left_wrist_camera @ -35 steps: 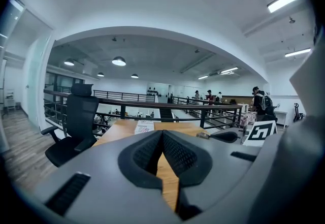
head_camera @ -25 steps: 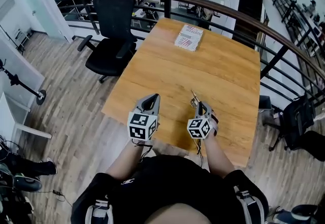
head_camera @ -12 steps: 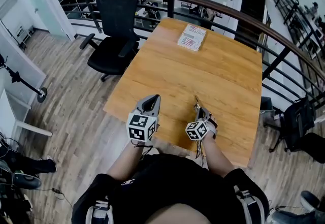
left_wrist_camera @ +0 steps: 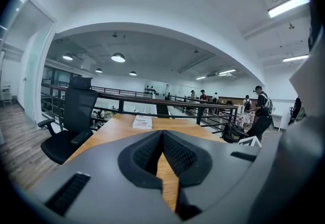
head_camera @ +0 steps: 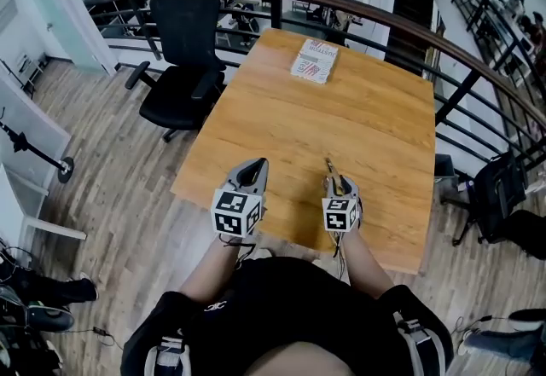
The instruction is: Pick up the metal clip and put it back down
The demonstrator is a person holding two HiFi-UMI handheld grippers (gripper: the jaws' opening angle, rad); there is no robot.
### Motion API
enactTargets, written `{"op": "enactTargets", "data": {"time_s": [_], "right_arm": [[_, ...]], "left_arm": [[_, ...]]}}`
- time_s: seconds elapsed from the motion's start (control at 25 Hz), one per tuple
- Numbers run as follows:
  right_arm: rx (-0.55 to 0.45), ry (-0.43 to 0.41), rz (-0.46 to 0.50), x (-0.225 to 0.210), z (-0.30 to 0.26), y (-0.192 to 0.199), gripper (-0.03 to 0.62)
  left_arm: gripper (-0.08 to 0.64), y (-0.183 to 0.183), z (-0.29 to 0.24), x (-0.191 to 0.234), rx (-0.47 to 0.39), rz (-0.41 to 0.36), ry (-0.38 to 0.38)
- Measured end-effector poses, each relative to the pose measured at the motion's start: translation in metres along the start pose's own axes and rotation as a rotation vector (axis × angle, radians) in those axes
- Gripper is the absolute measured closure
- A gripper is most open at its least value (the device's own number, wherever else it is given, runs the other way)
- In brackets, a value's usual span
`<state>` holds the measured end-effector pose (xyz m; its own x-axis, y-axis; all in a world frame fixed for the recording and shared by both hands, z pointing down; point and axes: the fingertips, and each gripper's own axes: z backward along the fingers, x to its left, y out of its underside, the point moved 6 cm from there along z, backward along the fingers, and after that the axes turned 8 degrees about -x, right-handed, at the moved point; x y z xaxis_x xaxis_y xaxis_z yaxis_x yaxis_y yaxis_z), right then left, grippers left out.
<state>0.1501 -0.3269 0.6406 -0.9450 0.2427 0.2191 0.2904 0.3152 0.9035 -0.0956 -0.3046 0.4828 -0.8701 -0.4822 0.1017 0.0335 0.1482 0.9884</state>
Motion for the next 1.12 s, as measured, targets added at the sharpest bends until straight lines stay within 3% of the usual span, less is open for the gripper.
{"op": "enactTargets", "data": {"time_s": [0.08, 0.32, 0.52, 0.8, 1.12], "right_arm": [[-0.088, 0.035, -0.099, -0.016, 0.01, -0.029, 0.575], [-0.351, 0.093, -0.254, -0.055, 0.057, -0.111, 0.578], [-0.502, 0.135, -0.268, -0.074, 0.107, -0.142, 0.58], [-0.5, 0.194, -0.264, -0.077, 0.121, -0.139, 0.58], [-0.497, 0.216, -0.268, -0.076, 0.127, -0.138, 0.578]], "left_arm": [[0.546, -0.001, -0.007, -0.001, 0.001, 0.002, 0.009], [0.546, 0.003, -0.031, -0.01, 0.015, -0.006, 0.082], [0.546, -0.002, -0.051, -0.032, 0.009, -0.02, 0.163], [0.546, -0.007, -0.06, -0.045, -0.003, -0.031, 0.232], [0.546, -0.009, -0.059, -0.048, 0.0, -0.04, 0.254]]}}
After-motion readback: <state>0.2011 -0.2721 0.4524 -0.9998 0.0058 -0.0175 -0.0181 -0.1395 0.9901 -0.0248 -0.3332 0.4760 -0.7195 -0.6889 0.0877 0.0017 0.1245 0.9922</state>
